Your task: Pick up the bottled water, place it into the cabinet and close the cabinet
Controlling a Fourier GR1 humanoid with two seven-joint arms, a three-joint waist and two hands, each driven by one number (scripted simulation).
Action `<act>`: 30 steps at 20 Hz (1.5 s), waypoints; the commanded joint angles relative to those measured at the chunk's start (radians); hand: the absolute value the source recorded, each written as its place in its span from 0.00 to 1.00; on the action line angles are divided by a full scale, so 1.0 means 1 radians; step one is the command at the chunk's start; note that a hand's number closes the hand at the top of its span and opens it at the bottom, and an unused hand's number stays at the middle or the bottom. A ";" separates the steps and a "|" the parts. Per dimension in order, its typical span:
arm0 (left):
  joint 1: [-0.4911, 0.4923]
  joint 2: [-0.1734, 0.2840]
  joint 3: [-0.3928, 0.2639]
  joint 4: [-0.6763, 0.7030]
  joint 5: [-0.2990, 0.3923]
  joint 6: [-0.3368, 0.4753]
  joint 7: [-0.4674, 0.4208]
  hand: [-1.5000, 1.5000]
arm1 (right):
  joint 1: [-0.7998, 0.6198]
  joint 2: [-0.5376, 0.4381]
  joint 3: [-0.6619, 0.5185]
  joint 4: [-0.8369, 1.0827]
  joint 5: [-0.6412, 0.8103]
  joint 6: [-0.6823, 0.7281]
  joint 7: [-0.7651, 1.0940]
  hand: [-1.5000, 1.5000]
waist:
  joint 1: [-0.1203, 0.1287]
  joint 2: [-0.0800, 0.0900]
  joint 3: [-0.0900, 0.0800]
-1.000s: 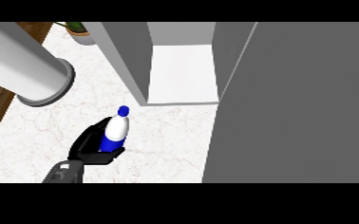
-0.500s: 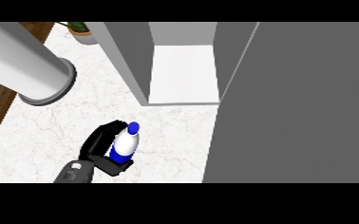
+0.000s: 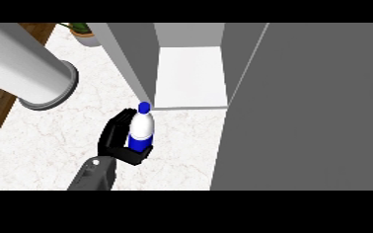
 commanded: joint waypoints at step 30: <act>-0.262 -0.033 -0.437 -0.221 0.518 0.538 0.251 1.00 | 0.051 0.021 -0.448 0.133 -0.385 0.280 -0.154 0.00 | -0.084 -0.001 0.004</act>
